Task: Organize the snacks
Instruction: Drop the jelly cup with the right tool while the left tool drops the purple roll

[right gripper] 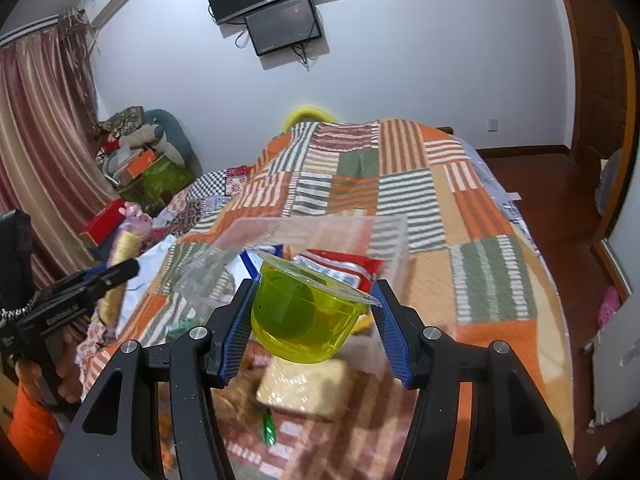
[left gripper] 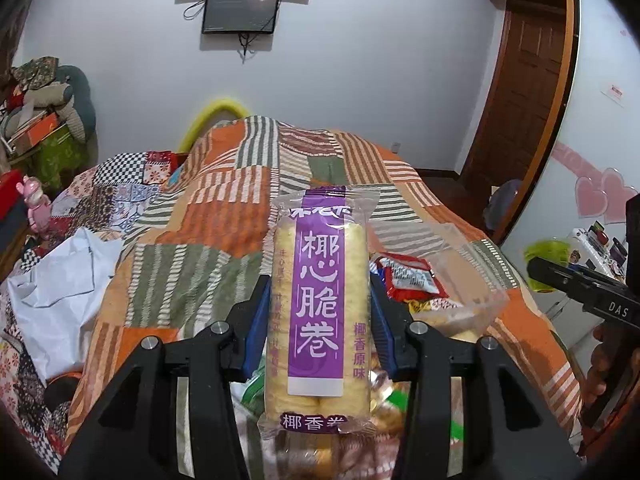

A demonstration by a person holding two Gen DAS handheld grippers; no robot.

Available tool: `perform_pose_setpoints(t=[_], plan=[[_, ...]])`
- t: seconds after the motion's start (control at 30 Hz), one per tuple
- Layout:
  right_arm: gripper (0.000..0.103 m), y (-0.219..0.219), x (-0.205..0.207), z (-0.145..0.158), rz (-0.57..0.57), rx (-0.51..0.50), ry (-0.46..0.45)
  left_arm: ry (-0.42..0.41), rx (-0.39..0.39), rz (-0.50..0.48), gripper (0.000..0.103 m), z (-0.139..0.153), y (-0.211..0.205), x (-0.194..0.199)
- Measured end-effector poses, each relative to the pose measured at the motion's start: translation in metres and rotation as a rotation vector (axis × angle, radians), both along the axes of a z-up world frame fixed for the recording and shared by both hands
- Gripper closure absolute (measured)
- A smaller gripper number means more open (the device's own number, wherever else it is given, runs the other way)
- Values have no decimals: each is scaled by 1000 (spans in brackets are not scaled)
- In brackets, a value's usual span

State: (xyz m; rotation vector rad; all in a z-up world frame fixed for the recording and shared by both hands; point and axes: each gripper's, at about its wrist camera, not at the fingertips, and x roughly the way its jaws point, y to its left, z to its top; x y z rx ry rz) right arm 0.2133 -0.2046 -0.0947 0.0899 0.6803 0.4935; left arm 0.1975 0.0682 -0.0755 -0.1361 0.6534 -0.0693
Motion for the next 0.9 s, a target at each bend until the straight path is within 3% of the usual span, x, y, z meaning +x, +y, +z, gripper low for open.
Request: perform_pose_setpoints(t=[0.4,0.9], plan=[[49,38,26,-11,72,-12,13,27,9,-25,58,-13,-13,40],[49,73,56,-38,150,-80,102,116,-24,12,58,-41,-9,90]])
